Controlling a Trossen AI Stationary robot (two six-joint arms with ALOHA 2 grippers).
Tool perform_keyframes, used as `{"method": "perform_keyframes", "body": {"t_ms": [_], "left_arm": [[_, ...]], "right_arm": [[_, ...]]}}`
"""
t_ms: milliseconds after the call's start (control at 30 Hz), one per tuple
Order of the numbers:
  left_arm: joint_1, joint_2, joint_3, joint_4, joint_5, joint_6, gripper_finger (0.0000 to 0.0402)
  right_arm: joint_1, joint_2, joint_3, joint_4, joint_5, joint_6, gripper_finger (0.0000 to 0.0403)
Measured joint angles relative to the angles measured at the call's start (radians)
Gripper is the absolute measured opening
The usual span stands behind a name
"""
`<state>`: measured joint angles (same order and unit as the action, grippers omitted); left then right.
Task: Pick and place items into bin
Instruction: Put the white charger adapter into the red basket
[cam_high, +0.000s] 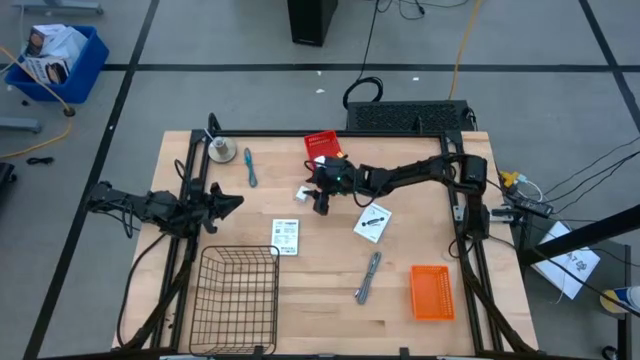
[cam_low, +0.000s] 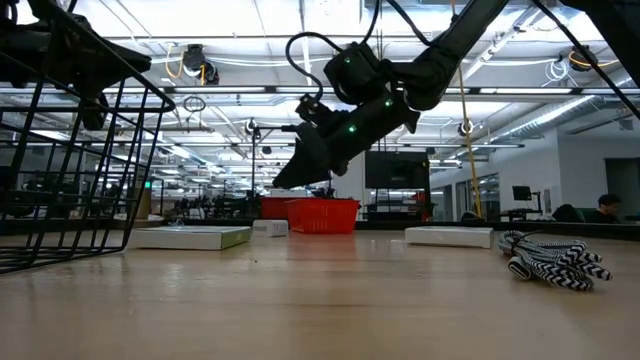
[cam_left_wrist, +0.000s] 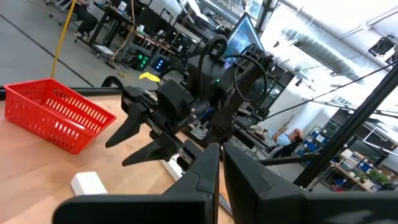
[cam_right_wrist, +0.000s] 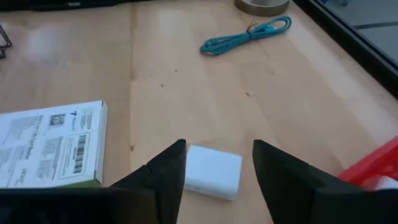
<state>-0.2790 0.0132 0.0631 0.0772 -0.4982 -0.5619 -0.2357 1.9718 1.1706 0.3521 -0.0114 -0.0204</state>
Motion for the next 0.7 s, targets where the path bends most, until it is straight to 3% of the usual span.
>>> {"method": "perform_keyframes", "body": {"t_ms": [133, 367, 700], "left_arm": [[0.000, 0.000, 0.000, 0.000, -0.009, 0.000, 0.0026], [0.000, 0.000, 0.000, 0.001, -0.020, 0.002, 0.0026], [0.000, 0.000, 0.000, 0.001, -0.021, 0.004, 0.0026]], "right_arm": [[0.014, 0.007, 0.000, -0.001, 0.064, 0.009, 0.0217], [0.022, 0.021, -0.001, -0.012, 0.063, 0.041, 0.0272], [0.029, 0.088, 0.001, 0.035, 0.077, 0.075, 0.0283]]}}
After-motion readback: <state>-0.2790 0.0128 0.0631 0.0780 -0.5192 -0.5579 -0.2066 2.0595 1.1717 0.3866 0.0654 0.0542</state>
